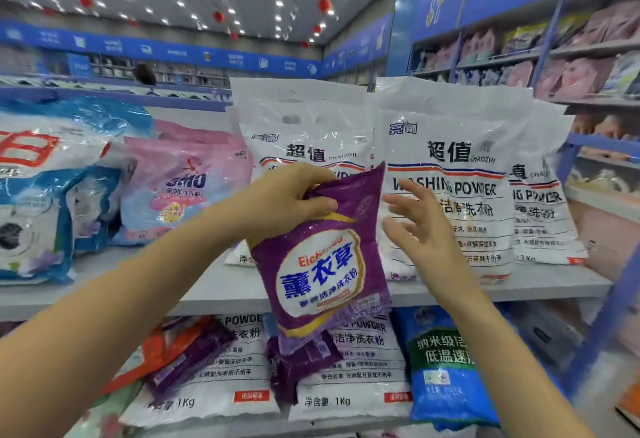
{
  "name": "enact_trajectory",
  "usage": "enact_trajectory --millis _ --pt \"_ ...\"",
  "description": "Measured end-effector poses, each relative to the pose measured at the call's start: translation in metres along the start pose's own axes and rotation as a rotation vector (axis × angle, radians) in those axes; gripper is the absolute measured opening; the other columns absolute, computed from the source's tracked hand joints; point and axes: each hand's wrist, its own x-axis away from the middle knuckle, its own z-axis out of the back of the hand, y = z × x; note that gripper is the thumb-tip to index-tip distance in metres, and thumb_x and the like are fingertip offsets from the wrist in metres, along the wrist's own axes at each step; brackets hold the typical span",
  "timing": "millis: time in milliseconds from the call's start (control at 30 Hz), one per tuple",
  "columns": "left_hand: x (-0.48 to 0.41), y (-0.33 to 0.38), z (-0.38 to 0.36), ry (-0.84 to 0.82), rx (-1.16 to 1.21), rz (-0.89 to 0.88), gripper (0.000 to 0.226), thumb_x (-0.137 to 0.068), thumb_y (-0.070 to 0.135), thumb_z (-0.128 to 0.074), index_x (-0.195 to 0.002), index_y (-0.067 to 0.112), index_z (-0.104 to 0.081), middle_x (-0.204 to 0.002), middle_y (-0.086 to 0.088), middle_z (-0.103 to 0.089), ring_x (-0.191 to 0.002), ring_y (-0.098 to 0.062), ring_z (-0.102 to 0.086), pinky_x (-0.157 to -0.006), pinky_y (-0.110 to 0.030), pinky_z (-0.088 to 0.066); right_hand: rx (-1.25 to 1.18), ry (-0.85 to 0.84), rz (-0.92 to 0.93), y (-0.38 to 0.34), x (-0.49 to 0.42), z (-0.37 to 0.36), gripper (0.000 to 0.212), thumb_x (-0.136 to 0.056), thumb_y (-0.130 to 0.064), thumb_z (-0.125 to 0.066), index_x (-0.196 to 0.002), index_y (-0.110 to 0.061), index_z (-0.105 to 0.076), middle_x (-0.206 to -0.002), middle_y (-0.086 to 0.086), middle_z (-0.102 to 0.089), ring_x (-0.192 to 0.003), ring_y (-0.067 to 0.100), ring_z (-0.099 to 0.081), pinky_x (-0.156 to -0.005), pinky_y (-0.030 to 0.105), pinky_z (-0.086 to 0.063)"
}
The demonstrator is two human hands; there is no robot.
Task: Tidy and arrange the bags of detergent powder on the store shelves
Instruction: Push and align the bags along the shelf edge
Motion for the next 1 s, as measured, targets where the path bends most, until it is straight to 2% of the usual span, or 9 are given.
enact_trajectory --millis 100,200,333,500,600,733,833,900,1000 --pt "-0.01 0.014 0.015 -0.066 -0.143 -0.01 0.022 -0.094 0.022 -0.055 -0.112 0.011 -0.059 -0.101 -0.002 -0.068 -0.083 -0.014 -0.063 -0.071 -0.026 -0.051 -0.083 0.079 0.057 -0.014 -0.022 -0.024 0.028 -0.085 -0.025 -0.066 -0.111 -0.02 -0.057 -0.099 0.0 -0.068 -0.087 0.008 -0.066 -0.074 0.021 -0.051" --pt "-0.012 0.016 0.029 -0.109 -0.142 0.044 0.023 -0.094 0.025 -0.053 -0.116 0.02 -0.048 -0.095 0.006 -0.062 -0.077 -0.005 -0.062 -0.057 -0.012 -0.051 -0.211 0.218 0.073 -0.024 -0.039 -0.037 0.004 -0.088 -0.021 -0.061 -0.088 -0.017 -0.063 -0.081 -0.004 -0.068 -0.073 0.006 -0.064 -0.066 0.023 -0.052" --pt "-0.008 0.011 0.041 -0.149 -0.103 0.102 0.026 -0.094 0.025 -0.053 -0.118 0.024 -0.043 -0.089 0.007 -0.063 -0.072 -0.008 -0.066 -0.059 -0.019 -0.056 -0.259 0.139 0.062 -0.033 -0.051 -0.051 0.014 -0.089 -0.022 -0.06 -0.081 -0.011 -0.064 -0.076 0.007 -0.067 -0.068 0.015 -0.063 -0.061 0.026 -0.052" --pt "-0.005 -0.001 0.056 -0.151 -0.062 0.163 0.03 -0.094 0.025 -0.055 -0.121 0.032 -0.045 -0.096 0.006 -0.066 -0.078 -0.008 -0.068 -0.061 -0.021 -0.057 -0.321 0.109 0.046 -0.046 -0.068 -0.063 0.026 -0.088 -0.021 -0.062 -0.063 -0.019 -0.065 -0.06 -0.002 -0.063 -0.058 0.013 -0.059 -0.056 0.026 -0.049" --pt "-0.002 -0.008 0.066 -0.046 0.008 0.183 0.031 -0.089 0.03 -0.061 -0.118 0.029 -0.051 -0.095 0.003 -0.066 -0.075 -0.009 -0.069 -0.055 -0.019 -0.055 -0.332 0.164 0.084 -0.057 -0.08 -0.071 0.028 -0.089 -0.018 -0.062 -0.062 -0.013 -0.062 -0.059 0.002 -0.06 -0.058 0.016 -0.057 -0.058 0.03 -0.048" --pt "0.016 -0.034 0.083 0.187 0.021 0.261 0.048 -0.066 0.054 -0.066 -0.107 0.027 -0.063 -0.091 0.002 -0.069 -0.083 -0.013 -0.066 -0.073 -0.031 -0.056 -0.37 0.212 0.095 -0.067 -0.093 -0.07 0.028 -0.09 -0.018 -0.062 -0.067 -0.001 -0.063 -0.064 0.011 -0.061 -0.064 0.024 -0.058 -0.065 0.04 -0.05" --pt "0.022 -0.052 0.069 0.398 0.336 0.238 0.009 -0.083 0.023 -0.066 -0.082 0.014 -0.068 -0.066 0.007 -0.07 -0.065 -0.005 -0.063 -0.061 -0.018 -0.052 -0.419 0.212 0.066 -0.068 -0.096 -0.067 0.027 -0.09 -0.018 -0.061 -0.063 -0.013 -0.065 -0.059 -0.001 -0.064 -0.059 0.015 -0.061 -0.062 0.032 -0.052" --pt "0.021 -0.056 0.056 0.529 0.419 0.233 0.011 -0.086 0.009 -0.064 -0.076 0.008 -0.066 -0.054 0.008 -0.064 -0.052 0.001 -0.056 -0.051 -0.01 -0.045 -0.411 0.204 0.04 -0.064 -0.095 -0.066 0.026 -0.09 -0.02 -0.061 -0.066 -0.012 -0.065 -0.062 0.004 -0.064 -0.063 0.019 -0.061 -0.064 0.034 -0.052" --pt "0.015 -0.051 0.049 0.665 0.496 0.169 0.01 -0.084 0.009 -0.066 -0.074 0.01 -0.067 -0.054 0.008 -0.064 -0.052 0.0 -0.056 -0.053 -0.012 -0.046 -0.243 0.274 0.066 -0.05 -0.092 -0.054 0.023 -0.089 -0.022 -0.062 -0.07 -0.01 -0.064 -0.069 0.01 -0.061 -0.067 0.023 -0.057 -0.067 0.04 -0.048"
